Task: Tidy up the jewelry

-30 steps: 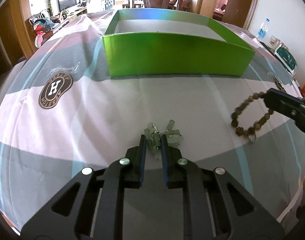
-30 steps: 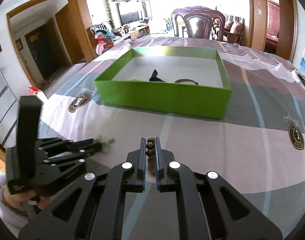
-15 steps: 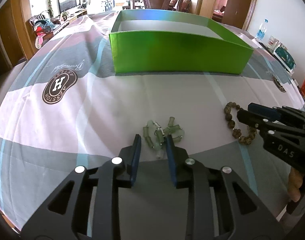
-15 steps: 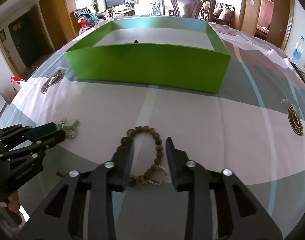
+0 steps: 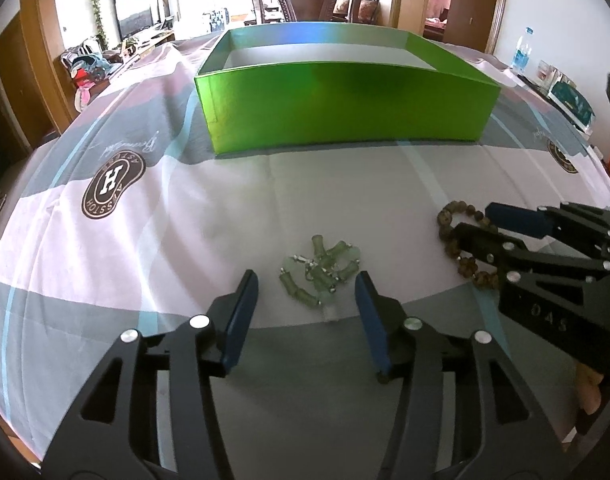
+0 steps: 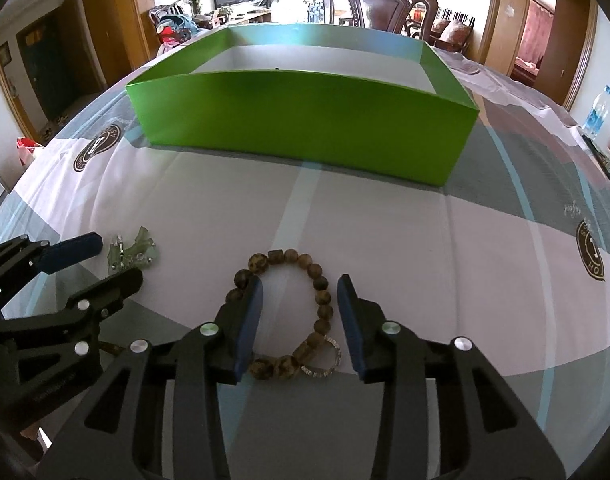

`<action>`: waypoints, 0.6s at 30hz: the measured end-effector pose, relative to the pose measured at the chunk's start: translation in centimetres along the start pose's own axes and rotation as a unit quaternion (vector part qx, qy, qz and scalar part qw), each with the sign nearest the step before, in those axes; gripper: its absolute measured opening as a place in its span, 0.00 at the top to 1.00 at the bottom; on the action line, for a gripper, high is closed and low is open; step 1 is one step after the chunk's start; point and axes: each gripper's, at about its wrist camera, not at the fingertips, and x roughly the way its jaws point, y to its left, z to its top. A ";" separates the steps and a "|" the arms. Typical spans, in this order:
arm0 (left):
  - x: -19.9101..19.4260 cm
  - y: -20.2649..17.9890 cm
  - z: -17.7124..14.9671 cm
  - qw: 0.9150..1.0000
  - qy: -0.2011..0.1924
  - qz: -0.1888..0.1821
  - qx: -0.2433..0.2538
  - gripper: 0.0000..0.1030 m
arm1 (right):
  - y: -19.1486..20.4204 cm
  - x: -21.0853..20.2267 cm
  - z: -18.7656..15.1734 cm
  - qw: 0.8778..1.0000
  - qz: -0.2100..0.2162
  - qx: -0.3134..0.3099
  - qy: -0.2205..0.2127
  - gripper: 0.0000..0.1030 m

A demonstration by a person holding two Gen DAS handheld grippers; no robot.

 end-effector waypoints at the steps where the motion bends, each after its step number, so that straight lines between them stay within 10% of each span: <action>1: 0.1 0.1 0.1 1.000 -0.001 0.001 -0.002 0.51 | 0.0 0.0 0.0 1.000 0.000 0.000 0.000 0.62; 18: 0.4 0.1 0.5 1.000 -0.004 0.007 -0.005 0.51 | 0.0 -0.2 -0.2 1.000 -0.001 -0.001 -0.003 0.62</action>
